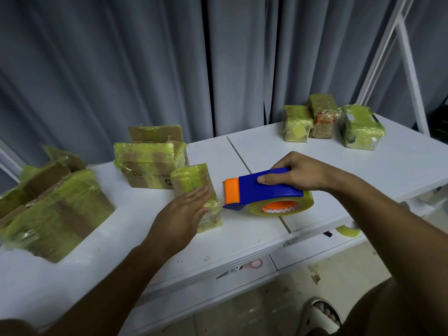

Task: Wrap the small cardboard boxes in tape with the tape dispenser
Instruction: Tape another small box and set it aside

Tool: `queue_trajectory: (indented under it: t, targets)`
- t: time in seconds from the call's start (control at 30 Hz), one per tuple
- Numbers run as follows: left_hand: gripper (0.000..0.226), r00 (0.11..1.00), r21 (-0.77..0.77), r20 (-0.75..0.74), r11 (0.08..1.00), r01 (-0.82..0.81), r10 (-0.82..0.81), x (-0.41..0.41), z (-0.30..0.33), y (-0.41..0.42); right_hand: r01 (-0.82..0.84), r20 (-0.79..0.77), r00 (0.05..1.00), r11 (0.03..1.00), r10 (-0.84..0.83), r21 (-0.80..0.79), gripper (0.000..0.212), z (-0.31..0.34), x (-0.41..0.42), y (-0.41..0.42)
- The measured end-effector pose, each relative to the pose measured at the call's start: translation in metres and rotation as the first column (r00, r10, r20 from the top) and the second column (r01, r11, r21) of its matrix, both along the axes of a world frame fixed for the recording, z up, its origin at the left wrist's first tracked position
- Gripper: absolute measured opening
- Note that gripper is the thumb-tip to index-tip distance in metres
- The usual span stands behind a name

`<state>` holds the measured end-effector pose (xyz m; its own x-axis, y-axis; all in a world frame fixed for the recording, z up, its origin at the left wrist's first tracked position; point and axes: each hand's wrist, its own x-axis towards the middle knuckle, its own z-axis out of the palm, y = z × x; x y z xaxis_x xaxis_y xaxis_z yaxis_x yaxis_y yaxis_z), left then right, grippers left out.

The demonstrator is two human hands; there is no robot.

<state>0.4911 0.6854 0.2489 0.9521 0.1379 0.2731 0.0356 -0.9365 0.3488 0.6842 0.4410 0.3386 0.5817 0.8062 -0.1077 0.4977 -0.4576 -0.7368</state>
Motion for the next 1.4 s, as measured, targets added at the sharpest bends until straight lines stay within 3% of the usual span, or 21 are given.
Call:
queue_trajectory:
  t: [0.17,0.33,0.47,0.57,0.6,0.77,0.93,1.1,1.2,1.4]
  targets:
    - [0.047,1.000,0.014,0.010,1.000,0.013,-0.013,0.000,-0.002,0.002,0.040,0.016,0.999,0.998,-0.039,-0.051,0.060,0.000,-0.001,-0.002]
    - [0.051,0.999,0.013,0.045,1.000,0.006,-0.006,0.000,-0.006,-0.002,0.106,0.177,0.981,0.986,-0.083,-0.127,0.046,-0.009,-0.019,0.021]
    - [0.049,0.997,0.014,0.076,1.000,0.000,-0.001,0.001,-0.006,-0.005,0.199,0.237,0.959,0.965,-0.156,-0.168,0.049,-0.012,-0.030,0.029]
    - [0.046,0.995,0.025,0.093,0.999,0.029,-0.031,0.001,-0.004,-0.013,0.311,0.588,0.806,0.893,-0.067,-0.325,0.048,-0.027,-0.042,0.040]
    - [0.045,0.995,0.024,0.095,0.999,0.042,-0.045,0.000,-0.005,-0.015,0.340,0.633,0.771,0.888,-0.074,-0.310,0.044,-0.031,-0.043,0.045]
    - [0.045,0.994,-0.023,0.087,0.997,0.068,-0.066,0.000,-0.002,-0.009,0.303,0.552,0.828,0.905,-0.095,-0.299,0.046,-0.032,-0.046,0.067]
    - [0.041,0.993,-0.026,0.109,0.998,0.055,-0.052,-0.006,0.001,-0.007,0.325,0.559,0.819,0.906,-0.127,-0.271,0.054,-0.030,-0.040,0.064]
    - [0.032,0.973,-0.001,0.146,0.983,-0.181,0.179,0.004,-0.004,-0.022,0.325,0.528,0.831,0.923,-0.174,-0.207,0.052,-0.025,-0.035,0.064]
    - [0.038,0.961,-0.040,0.172,0.977,-0.211,0.215,0.011,-0.010,-0.027,0.322,0.525,0.833,0.924,-0.173,-0.206,0.052,-0.025,-0.037,0.064]
    - [0.041,0.966,0.169,0.203,0.966,-0.194,0.158,0.011,-0.010,-0.027,0.328,0.535,0.826,0.922,-0.176,-0.204,0.052,-0.023,-0.041,0.066]
